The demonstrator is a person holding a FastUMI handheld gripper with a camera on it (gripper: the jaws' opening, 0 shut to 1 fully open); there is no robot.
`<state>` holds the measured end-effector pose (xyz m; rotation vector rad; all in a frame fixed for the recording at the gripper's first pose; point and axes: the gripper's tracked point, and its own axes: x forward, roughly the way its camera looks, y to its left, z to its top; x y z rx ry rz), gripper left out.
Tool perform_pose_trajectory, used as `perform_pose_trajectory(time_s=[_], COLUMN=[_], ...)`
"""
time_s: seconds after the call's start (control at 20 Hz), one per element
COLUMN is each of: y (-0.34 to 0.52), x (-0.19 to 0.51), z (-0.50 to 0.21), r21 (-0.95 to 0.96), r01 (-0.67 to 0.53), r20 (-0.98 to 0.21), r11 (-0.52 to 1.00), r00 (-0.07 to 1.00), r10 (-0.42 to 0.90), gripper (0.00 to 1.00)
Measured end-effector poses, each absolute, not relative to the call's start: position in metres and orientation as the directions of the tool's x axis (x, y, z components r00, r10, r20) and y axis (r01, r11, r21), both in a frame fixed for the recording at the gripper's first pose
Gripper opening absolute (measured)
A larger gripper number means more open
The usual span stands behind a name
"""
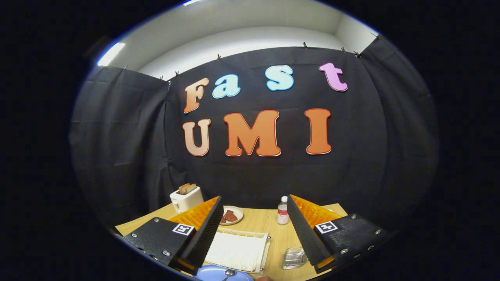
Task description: Take the plate from the dish rack, then take the spoon from the basket and place it into the plate.
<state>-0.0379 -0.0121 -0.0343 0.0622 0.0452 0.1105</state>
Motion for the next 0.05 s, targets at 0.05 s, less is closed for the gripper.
perform_pose_trajectory(time_s=[0.05], y=[-0.015], x=[-0.0362], z=[-0.0322], r21=[0.057], r01=[-0.098], r20=[-0.036], r11=[0.994], r00=[0.994], r10=[0.1], gripper=[0.97])
